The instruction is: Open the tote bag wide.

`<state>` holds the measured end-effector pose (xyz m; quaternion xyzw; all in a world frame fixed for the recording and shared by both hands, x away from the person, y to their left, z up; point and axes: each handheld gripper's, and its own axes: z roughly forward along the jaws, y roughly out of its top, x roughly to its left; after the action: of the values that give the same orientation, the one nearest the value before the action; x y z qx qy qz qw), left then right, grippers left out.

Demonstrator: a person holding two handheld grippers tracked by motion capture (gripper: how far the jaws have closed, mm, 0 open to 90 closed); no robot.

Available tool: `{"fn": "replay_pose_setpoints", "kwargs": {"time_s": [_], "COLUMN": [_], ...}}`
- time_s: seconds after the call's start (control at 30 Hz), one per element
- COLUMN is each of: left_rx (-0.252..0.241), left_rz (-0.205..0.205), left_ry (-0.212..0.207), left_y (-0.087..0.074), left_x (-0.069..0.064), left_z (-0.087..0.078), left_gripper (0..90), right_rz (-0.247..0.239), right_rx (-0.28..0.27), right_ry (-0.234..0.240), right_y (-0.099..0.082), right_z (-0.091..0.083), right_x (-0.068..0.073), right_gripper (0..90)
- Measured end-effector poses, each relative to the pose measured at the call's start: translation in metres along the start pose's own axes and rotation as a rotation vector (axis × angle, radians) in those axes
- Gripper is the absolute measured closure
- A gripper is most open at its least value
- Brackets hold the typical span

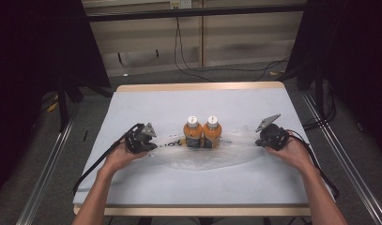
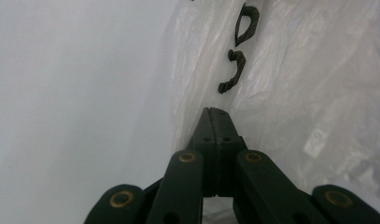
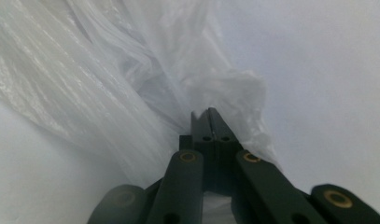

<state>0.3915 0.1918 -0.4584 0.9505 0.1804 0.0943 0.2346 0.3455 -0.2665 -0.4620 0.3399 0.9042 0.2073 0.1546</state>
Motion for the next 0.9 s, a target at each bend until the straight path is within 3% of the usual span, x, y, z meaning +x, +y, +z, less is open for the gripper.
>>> {"fn": "replay_pose_setpoints", "kwargs": {"time_s": [0.2, 0.37, 0.43, 0.53, 0.57, 0.7, 0.9], "left_rx": [-0.072, -0.138, -0.152, -0.203, -0.231, -0.268, -0.315], "left_rz": [-0.024, -0.043, -0.057, -0.072, -0.094, -0.083, -0.116], "left_ry": [-0.046, -0.073, -0.074, -0.075, -0.07, -0.073, -0.078], "left_y": [0.001, 0.003, 0.003, 0.004, 0.005, 0.008, 0.008], "left_x": [0.002, 0.003, 0.002, 0.003, 0.001, 0.0, -0.003], "left_z": [-0.006, -0.014, -0.015, -0.022, -0.022, -0.028, -0.033], "left_gripper": [89.5, 88.5, 88.2, 88.1, 88.1, 88.1, 88.1], "right_rz": [0.037, 0.057, 0.051, 0.045, 0.047, 0.059, 0.068], "right_rx": [-0.066, -0.152, -0.163, -0.194, -0.204, -0.254, -0.324], "right_ry": [0.051, 0.091, 0.099, 0.111, 0.111, 0.125, 0.153], "right_y": [0.001, 0.004, 0.005, 0.009, 0.01, 0.011, 0.015], "right_z": [-0.005, -0.013, -0.015, -0.019, -0.02, -0.026, -0.035], "right_x": [0.001, 0.0, 0.0, 0.004, 0.004, 0.003, 0.004], "right_gripper": [90.0, 90.0, 90.0, 90.0, 90.0, 90.0, 90.0]}}
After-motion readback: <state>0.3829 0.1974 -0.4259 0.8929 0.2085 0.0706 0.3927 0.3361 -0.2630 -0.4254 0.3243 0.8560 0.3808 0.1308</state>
